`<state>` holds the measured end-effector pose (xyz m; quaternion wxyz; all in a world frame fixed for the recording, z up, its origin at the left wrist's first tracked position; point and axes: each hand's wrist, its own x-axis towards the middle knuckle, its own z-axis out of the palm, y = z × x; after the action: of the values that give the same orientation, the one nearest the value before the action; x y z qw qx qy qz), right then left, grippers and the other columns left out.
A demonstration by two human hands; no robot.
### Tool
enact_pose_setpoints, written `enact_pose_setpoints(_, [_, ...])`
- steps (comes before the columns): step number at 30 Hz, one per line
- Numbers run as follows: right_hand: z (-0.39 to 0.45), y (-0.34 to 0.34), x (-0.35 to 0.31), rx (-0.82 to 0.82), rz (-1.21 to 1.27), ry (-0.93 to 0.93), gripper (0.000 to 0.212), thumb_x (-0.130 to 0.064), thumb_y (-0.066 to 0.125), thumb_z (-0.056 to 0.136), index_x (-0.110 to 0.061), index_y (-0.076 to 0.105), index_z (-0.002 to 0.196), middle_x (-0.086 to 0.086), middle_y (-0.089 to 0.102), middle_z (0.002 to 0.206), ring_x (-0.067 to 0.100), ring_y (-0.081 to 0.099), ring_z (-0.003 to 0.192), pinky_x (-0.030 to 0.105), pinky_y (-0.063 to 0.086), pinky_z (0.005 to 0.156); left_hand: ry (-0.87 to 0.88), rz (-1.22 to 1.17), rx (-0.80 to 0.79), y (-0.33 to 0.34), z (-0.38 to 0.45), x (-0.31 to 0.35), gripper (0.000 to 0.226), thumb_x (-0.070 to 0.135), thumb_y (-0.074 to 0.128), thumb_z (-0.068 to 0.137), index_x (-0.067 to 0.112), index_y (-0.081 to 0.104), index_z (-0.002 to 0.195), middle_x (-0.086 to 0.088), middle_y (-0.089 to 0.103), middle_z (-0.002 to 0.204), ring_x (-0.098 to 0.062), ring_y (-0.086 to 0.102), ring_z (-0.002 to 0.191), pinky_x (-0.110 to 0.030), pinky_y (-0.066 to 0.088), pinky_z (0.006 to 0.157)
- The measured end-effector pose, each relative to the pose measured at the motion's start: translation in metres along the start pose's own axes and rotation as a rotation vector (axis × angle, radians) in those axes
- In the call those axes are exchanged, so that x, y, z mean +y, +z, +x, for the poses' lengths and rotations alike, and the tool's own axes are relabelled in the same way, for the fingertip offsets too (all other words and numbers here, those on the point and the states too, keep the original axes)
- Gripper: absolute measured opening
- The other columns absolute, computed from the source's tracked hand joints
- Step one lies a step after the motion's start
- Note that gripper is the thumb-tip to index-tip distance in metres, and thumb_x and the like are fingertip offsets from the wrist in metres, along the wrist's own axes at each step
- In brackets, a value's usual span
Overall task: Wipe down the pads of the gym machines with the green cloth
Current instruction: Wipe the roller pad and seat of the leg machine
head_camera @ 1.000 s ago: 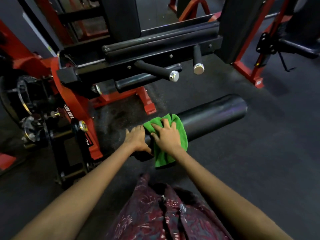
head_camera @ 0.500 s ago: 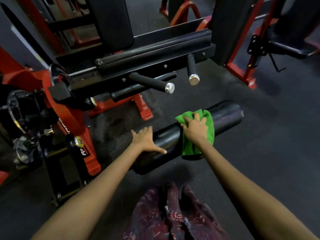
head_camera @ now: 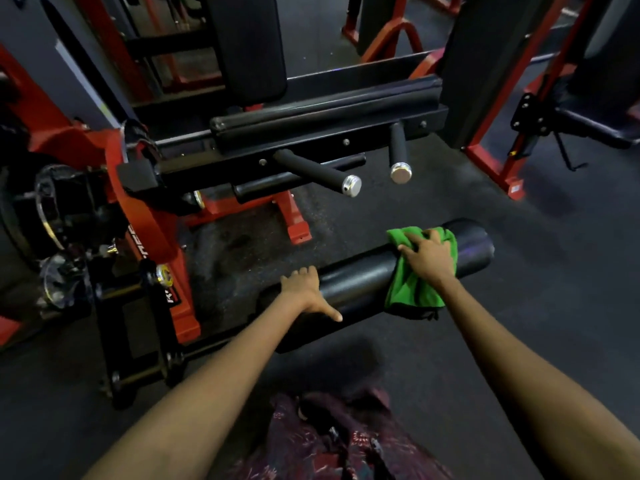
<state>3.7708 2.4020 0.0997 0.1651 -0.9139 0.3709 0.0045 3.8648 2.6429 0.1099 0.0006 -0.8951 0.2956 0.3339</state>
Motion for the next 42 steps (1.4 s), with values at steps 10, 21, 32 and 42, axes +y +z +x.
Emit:
enact_pose_setpoints(10, [-0.115,0.044,-0.103,-0.027,0.038,-0.301,0.043,-0.035,0.047,0.095,-0.030,0.046,0.138,0.009,0.034,0.143,0.035,0.038,0.114,0.041,0.042,0.088,-0.115,0.292,0.356,0.046,-0.029,0.028,0.079,0.030,0.053,0.089,0.001,0.010,0.148,-0.016,0.014,0.157,-0.031,0.012,0.144,-0.056,0.009,0.116])
enact_pose_setpoints(21, [0.010,0.003,0.029,0.097,0.092,-0.005,0.045,-0.040,0.050,0.095,-0.023,0.051,0.136,0.019,0.037,0.142,0.041,0.038,0.124,0.041,0.025,0.105,-0.081,-0.086,0.196,0.010,-0.015,0.024,0.125,0.072,0.070,0.061,0.002,0.014,0.148,-0.015,0.018,0.154,-0.031,0.018,0.142,-0.053,0.011,0.117])
enact_pose_setpoints(32, [-0.081,0.030,-0.073,-0.087,-0.020,-0.409,0.042,-0.040,0.047,0.095,-0.035,0.047,0.136,0.004,0.030,0.146,0.033,0.034,0.121,0.040,0.044,0.090,0.013,-0.314,-0.065,-0.003,0.046,0.010,0.069,0.045,0.084,0.048,0.028,0.059,0.110,-0.011,0.059,0.128,-0.031,0.054,0.120,-0.042,0.043,0.103])
enact_pose_setpoints(42, [0.015,-0.005,0.030,0.037,0.076,-0.072,0.043,-0.037,0.050,0.095,-0.021,0.052,0.135,0.019,0.035,0.145,0.040,0.038,0.126,0.038,0.023,0.106,-0.061,-0.053,0.155,0.009,-0.002,0.029,0.129,0.070,0.075,0.056,0.007,0.013,0.150,-0.011,0.020,0.156,-0.027,0.020,0.143,-0.042,0.014,0.118])
